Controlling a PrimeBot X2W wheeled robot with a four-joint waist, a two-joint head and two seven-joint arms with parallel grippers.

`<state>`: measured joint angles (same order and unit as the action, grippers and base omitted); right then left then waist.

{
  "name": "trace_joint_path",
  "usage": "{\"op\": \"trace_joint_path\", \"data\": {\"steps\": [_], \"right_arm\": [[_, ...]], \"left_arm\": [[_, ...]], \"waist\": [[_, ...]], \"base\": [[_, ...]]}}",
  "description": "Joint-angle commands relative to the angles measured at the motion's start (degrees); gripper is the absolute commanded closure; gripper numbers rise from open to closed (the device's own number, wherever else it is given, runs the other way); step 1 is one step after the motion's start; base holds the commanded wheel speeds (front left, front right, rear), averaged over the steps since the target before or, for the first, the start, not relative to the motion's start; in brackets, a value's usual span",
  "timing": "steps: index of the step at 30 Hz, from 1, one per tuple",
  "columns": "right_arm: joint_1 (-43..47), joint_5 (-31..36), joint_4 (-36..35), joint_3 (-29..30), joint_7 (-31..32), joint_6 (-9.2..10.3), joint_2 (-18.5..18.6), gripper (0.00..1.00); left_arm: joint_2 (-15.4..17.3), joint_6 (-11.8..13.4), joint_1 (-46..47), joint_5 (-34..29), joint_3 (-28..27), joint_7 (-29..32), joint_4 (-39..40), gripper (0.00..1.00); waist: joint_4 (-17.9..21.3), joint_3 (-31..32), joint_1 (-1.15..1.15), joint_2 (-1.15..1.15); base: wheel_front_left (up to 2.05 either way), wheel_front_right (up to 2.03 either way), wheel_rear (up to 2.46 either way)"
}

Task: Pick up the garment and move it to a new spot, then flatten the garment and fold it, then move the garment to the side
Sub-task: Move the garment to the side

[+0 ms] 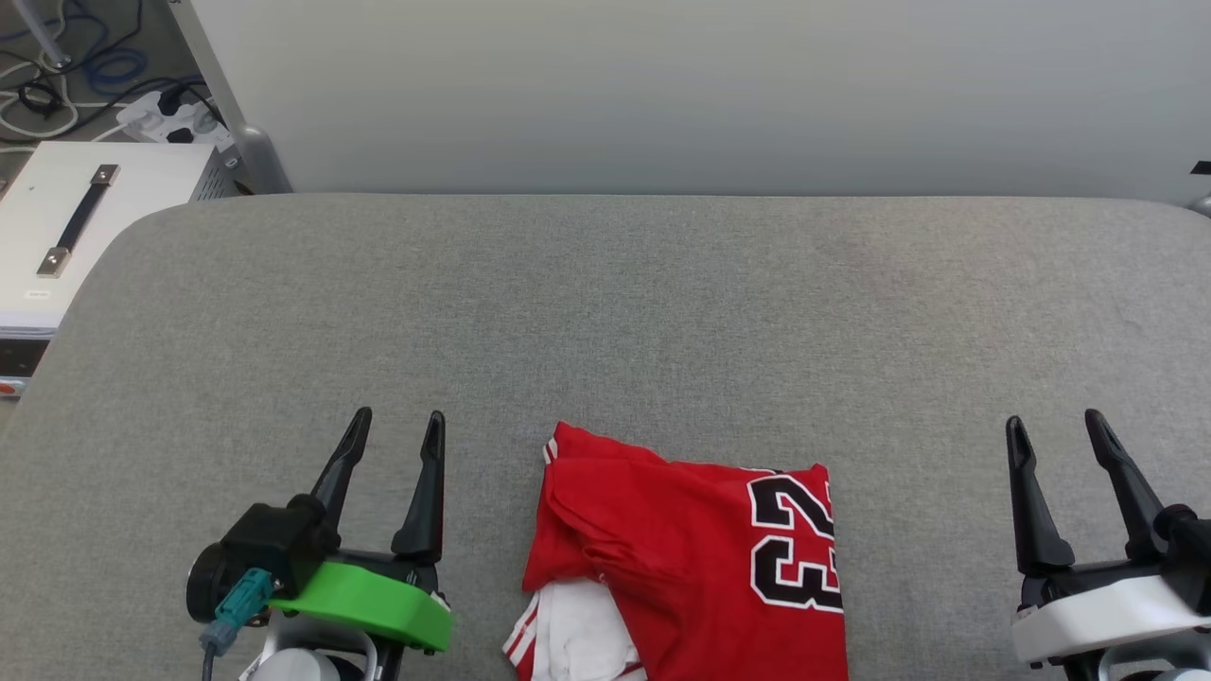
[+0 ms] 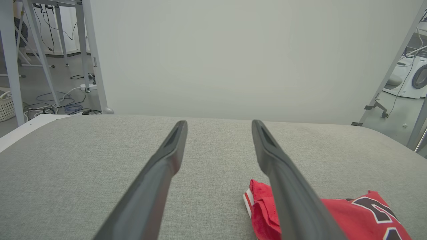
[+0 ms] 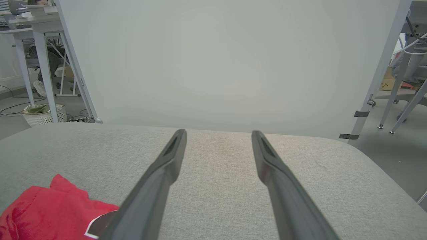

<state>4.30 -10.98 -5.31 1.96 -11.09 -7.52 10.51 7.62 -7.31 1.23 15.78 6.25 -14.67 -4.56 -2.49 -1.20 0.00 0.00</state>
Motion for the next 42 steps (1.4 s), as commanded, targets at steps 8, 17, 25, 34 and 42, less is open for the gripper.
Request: {"op": "trace_joint_path", "data": {"steps": [8,17,25,34,42], "right_arm": [[0.38,-0.38,2.63,-0.40,-1.66,0.03,-0.73,0.00],[-0.01,-4.87,1.69,-2.49,7.49,0.03,-0.09,0.00],[-1.57,-16.45,-1.95,-9.43,35.73,0.03,4.29,0.00],[-5.56,-18.70,0.84,-6.92,56.37,0.03,0.66,0.00],[-8.87,-17.22,4.63,-6.98,60.34,0.03,-2.15,0.00]], "left_arm": [[0.07,-0.17,-0.84,-0.95,1.04,-0.33,0.26,0.00],[0.27,-0.17,-0.11,-0.70,1.44,-0.33,0.18,0.00],[0.33,-0.17,1.05,-0.23,2.55,-0.33,-0.54,0.00],[0.30,-0.17,4.00,0.00,4.13,-0.33,-0.59,0.00],[0.47,-0.17,5.84,0.43,4.53,-0.33,-0.66,0.00]], "waist": [[-0.05,0.17,0.00,0.00],[-0.85,-0.80,0.00,0.00],[-2.18,-3.32,0.00,0.00],[-5.99,-6.78,0.00,0.00],[-8.71,-9.90,0.00,0.00]], "base": [[0.00,0.00,0.00],[0.00,0.00,0.00],[0.00,0.00,0.00],[0.00,0.00,0.00],[0.00,0.00,0.00]]}}
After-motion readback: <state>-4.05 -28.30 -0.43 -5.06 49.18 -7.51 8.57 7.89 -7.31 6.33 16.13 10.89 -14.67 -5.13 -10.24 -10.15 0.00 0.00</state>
